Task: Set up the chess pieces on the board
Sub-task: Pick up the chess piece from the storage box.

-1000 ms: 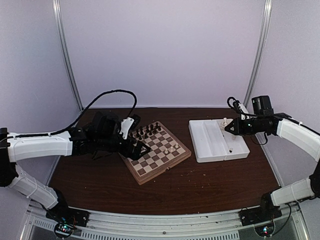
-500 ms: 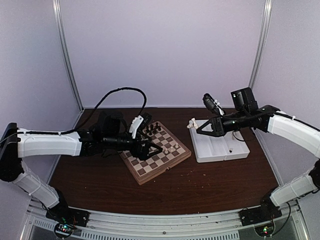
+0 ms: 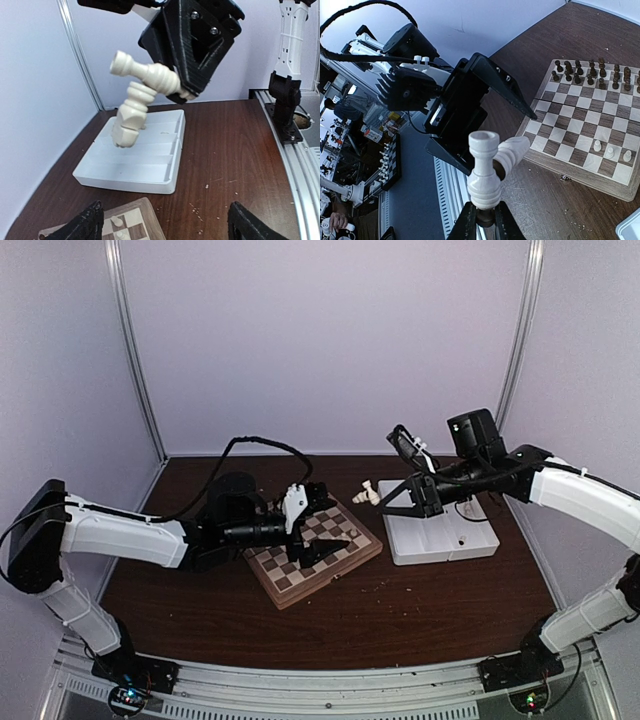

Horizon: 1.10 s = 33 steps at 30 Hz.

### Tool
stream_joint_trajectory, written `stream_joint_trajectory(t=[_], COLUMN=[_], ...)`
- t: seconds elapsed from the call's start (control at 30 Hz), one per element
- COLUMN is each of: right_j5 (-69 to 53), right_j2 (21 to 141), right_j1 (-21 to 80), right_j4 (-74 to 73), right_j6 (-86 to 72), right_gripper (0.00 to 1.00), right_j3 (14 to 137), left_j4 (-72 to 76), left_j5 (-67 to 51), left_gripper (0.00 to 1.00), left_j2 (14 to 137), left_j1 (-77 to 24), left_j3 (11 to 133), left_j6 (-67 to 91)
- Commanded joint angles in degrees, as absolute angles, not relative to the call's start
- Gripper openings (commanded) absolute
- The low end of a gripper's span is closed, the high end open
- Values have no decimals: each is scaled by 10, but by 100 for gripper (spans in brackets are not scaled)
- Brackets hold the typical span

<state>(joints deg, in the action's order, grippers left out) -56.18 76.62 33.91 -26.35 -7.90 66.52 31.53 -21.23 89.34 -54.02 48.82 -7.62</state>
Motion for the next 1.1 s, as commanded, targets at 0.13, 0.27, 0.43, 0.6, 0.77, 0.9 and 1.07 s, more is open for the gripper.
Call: stream_joint_trajectory(t=[0.13, 0.27, 0.43, 0.6, 0.77, 0.9, 1.07], right_j5=[-598, -601, -605, -608, -612, -614, -616], right_j2=[771, 776, 786, 792, 801, 803, 806], right_j1=[357, 360, 361, 362, 362, 363, 362], right_j4=[-251, -237, -226, -217, -215, -213, -212], right_j6=[-85, -91, -98, -101, -98, -98, -96], right_gripper=[13, 13, 14, 13, 13, 13, 13], right_j3=[680, 677, 676, 675, 682, 682, 681], left_j4=[440, 464, 468, 473, 470, 468, 454], left_j5=[-150, -159, -174, -173, -176, -178, -184], left_gripper=[83, 78, 67, 49, 40, 40, 20], left_j2=[918, 930, 938, 938, 942, 947, 951], left_j1=[-542, -542, -544, -548, -550, -552, -551], left_j3=[509, 517, 525, 522, 525, 528, 537], left_j6=[-154, -156, -166, -188, -193, -195, -201])
